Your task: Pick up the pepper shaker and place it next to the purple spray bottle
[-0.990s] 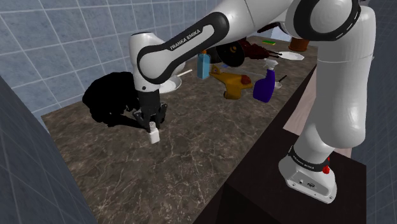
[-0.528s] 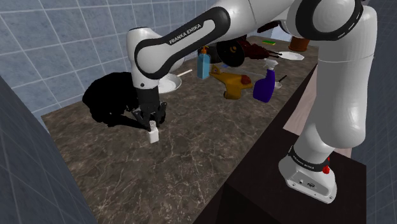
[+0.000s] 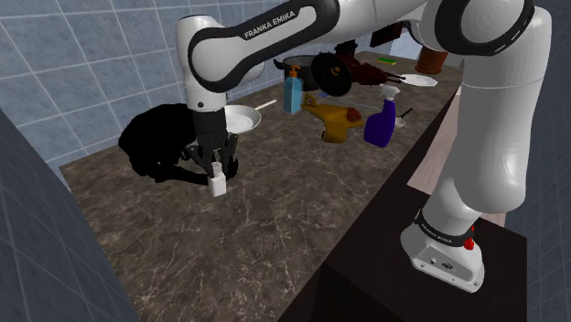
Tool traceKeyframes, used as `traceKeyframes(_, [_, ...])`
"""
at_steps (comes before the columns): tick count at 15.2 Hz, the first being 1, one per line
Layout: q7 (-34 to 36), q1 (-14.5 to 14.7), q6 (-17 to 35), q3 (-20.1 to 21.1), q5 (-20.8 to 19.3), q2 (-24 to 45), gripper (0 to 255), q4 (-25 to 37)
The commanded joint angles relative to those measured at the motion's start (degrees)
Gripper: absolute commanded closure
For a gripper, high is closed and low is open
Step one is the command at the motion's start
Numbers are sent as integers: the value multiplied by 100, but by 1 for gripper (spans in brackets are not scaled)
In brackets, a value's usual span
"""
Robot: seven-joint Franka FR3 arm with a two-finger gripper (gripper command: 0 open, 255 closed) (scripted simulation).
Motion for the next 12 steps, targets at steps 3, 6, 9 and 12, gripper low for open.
traceKeyframes(3, [27,-16,-284,5,14,-89,255,197])
traceKeyframes(6, [58,-20,-494,9,20,-138,255,363])
traceKeyframes(9, [91,-22,-708,14,23,-176,255,542])
traceKeyframes(12, [126,-22,-925,17,23,-202,255,737])
